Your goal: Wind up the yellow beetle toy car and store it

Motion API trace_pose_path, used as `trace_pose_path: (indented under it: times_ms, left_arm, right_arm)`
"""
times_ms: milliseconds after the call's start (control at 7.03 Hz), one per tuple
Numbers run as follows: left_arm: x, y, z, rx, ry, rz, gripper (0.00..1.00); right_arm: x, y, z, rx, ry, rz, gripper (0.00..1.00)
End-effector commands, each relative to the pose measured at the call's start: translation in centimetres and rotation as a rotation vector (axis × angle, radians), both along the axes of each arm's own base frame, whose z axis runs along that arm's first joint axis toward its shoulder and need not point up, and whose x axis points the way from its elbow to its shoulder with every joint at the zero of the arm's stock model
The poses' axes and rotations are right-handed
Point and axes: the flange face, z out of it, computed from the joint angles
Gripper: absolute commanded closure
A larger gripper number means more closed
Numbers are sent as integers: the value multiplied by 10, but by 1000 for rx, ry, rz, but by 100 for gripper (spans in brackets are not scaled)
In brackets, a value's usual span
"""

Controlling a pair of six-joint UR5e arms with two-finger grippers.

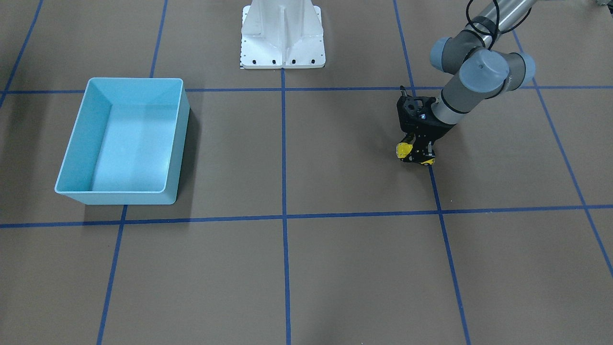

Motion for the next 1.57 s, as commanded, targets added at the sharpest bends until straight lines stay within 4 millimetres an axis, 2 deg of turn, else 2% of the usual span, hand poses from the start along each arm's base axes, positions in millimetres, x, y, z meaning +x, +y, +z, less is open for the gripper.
trace_pose_path:
  times_ms: [0, 1423]
  left_arm:
    - [-8, 3, 11, 12, 3, 2, 100]
    - [-28, 12, 37, 32, 27, 4, 100]
  right_arm:
    - [0, 0, 0, -1, 0, 0, 0]
    - [0, 0, 1, -2, 0, -1, 0]
